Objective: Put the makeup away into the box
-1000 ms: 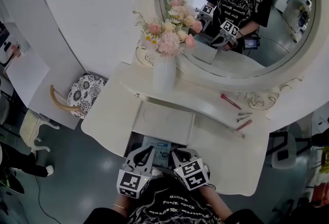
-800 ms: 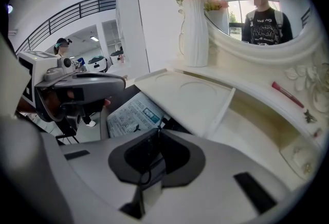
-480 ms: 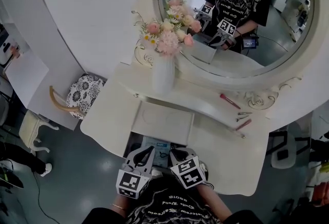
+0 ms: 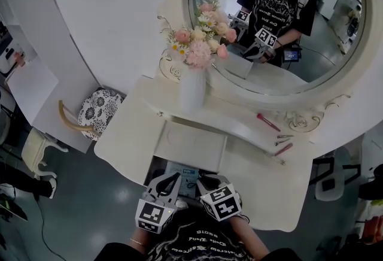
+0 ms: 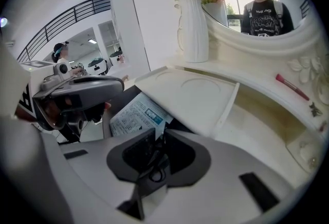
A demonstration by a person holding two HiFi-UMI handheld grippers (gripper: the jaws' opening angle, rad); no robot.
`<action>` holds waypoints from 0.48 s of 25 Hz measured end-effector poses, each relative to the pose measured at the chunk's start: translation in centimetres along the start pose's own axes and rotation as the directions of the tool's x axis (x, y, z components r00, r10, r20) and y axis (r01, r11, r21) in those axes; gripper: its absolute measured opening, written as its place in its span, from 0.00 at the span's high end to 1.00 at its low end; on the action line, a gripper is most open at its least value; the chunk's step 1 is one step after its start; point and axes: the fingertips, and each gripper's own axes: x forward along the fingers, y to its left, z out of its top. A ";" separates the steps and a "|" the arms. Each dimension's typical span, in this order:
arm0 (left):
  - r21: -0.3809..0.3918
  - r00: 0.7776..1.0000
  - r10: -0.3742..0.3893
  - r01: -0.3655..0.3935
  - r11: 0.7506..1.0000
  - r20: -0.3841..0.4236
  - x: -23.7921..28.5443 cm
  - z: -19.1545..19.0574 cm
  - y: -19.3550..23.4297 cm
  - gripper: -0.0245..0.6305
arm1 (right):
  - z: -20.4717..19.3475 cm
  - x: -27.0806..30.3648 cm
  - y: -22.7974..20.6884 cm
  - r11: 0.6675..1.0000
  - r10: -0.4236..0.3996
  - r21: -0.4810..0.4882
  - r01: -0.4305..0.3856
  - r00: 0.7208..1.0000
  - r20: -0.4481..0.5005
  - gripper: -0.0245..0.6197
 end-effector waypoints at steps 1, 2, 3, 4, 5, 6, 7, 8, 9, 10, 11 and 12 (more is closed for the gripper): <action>0.000 1.000 0.000 0.000 1.000 0.001 0.0 0.0 0.0 0.94 | 0.0 0.0 0.0 1.000 0.004 0.003 -0.004 1.000 0.001 0.87; -0.004 1.000 -0.001 0.001 1.000 0.003 0.0 0.1 0.0 0.94 | 0.0 0.0 0.1 1.000 0.007 0.006 -0.007 1.000 0.002 0.86; -0.013 1.000 -0.002 0.002 1.000 0.007 0.1 0.2 0.0 0.94 | 0.1 -0.1 0.1 1.000 0.009 0.010 -0.009 1.000 0.004 0.85; -0.025 1.000 -0.004 0.005 1.000 0.012 0.1 0.4 0.0 0.94 | 0.1 -0.1 0.1 1.000 0.010 0.014 -0.010 1.000 0.006 0.85; -0.035 1.000 -0.006 0.006 0.999 0.016 0.1 0.5 0.0 0.94 | 0.0 -0.2 0.1 1.000 0.012 0.018 -0.012 1.000 0.007 0.85; -0.040 1.000 -0.007 0.008 0.999 0.018 0.1 0.6 -0.1 0.94 | 0.0 -0.4 0.1 1.000 0.016 0.019 -0.016 1.000 0.008 0.84; -0.039 1.000 -0.009 0.010 0.999 0.018 0.1 0.6 -0.2 0.94 | -0.1 -0.5 0.2 1.000 0.021 0.019 -0.021 1.000 0.010 0.82; -0.035 1.000 -0.011 0.012 0.999 0.016 0.1 0.6 -0.2 0.94 | -0.1 -0.6 0.3 0.999 0.026 0.019 -0.026 1.000 0.013 0.79; -0.030 1.000 -0.013 0.013 0.999 0.016 0.1 0.5 -0.3 0.94 | -0.1 -0.6 0.3 0.999 0.030 0.021 -0.030 0.999 0.019 0.77; -0.026 1.000 -0.014 0.015 1.000 0.015 0.1 0.6 -0.4 0.94 | 0.0 -0.7 0.3 0.999 0.033 0.025 -0.034 0.999 0.029 0.76; -0.024 1.000 -0.016 0.016 1.000 0.015 0.1 0.6 -0.5 0.94 | 0.1 -0.8 0.2 0.999 0.035 0.032 -0.036 0.999 0.039 0.75; -0.020 1.000 -0.018 0.019 1.000 0.015 0.1 0.5 -0.5 0.94 | 0.1 -0.8 0.3 0.999 0.037 0.038 -0.039 0.998 0.047 0.74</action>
